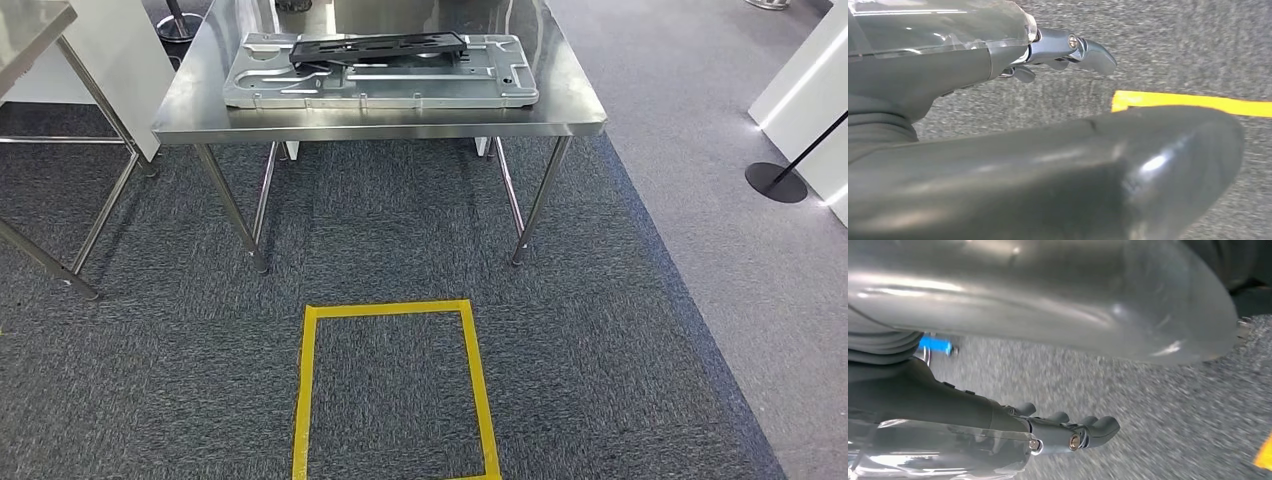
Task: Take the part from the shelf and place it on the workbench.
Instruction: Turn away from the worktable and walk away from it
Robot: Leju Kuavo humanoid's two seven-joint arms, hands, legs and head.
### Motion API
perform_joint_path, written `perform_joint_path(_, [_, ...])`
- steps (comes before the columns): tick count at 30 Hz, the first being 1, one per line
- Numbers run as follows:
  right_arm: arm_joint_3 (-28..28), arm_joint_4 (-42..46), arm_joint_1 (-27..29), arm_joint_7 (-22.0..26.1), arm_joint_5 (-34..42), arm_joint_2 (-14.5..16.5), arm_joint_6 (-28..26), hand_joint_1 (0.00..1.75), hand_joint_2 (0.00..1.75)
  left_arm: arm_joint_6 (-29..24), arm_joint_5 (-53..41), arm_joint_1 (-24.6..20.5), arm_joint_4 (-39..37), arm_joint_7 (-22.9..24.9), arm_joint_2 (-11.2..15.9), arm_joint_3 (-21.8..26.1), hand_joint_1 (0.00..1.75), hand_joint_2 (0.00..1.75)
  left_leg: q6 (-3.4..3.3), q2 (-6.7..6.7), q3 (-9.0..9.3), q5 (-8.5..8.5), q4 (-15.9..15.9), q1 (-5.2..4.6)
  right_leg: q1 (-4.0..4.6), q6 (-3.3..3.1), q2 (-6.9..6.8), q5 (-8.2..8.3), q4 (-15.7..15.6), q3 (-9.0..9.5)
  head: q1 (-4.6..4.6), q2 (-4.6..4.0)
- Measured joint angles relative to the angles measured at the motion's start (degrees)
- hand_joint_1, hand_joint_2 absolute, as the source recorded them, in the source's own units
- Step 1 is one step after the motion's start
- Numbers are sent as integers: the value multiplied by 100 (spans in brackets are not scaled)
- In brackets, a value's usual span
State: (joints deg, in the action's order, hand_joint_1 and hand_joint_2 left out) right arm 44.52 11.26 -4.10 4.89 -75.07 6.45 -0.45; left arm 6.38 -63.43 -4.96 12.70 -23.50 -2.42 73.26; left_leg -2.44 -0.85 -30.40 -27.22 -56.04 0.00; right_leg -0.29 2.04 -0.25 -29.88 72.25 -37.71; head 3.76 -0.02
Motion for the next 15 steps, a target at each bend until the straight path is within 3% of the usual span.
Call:
perform_joint_path(2, [109, 2, -10, -66, 158, -18, 15, 0, 0, 10, -3, -3, -3, 40, -27, 0, 0, 0, 15, 2, -87, 82, -15, -31, 43, -117, -3, 168, -817, 615, 0, 0])
perform_joint_path(4, [236, 3, -29, -187, 285, -38, 3, 0, 0, 16, -8, -6, -7, 71, -57, 0, 0, 0, 59, -4, -137, 150, -28, -46, 84, -212, -20, 80, -1560, 1086, 1, 0])
perform_joint_path(7, [389, 2, -36, -308, 348, -43, -3, 0, 0, 17, -14, -16, -9, 102, -67, 0, 0, 0, 151, -19, -184, 207, -42, -43, 78, -271, -37, 72, -1822, 1151, 2, 0])
perform_joint_path(8, [426, 2, -33, -322, 351, -43, -5, 0, 0, 17, -15, -15, -10, 108, -69, 0, 0, 0, 181, -8, -223, 134, -128, -42, 58, -296, -42, 116, -1857, 1141, 2, 0])
perform_joint_path(10, [485, 2, -30, -345, 357, -43, -4, 0, 0, 17, -16, -10, -11, 114, -74, 0, 0, 0, 242, 26, -427, -233, -630, -15, 32, -332, -54, 198, -1897, 1094, 2, 0])
perform_joint_path(12, [537, 2, -26, -397, 391, -44, -2, 0, 87, 19, -15, -3, -11, 121, -75, 0, 0, 0, 304, 34, -700, -643, -1385, 25, 34, -342, -53, 236, -1867, 1009, 2, 0])
perform_joint_path(13, [568, 2, -24, -433, 419, -44, 3, 0, 131, 19, -13, 0, -11, 126, -74, 0, 0, 0, 334, 34, -753, -714, -1608, 44, 32, -336, -52, 248, -1842, 970, 2, 0])
perform_joint_path(14, [600, 2, -21, -474, 441, -44, 7, 0, 175, 20, -10, 2, -11, 131, -74, 0, 0, 0, 358, 33, -711, -676, -1633, 63, 26, -327, -52, 255, -1809, 934, 2, 0])
perform_joint_path(15, [631, 2, -18, -510, 457, -44, 12, 0, 175, 20, -8, 3, -11, 136, -73, 0, 0, 0, 376, 33, -556, -539, -1421, 82, 16, -313, -51, 255, -1769, 901, 2, 0])
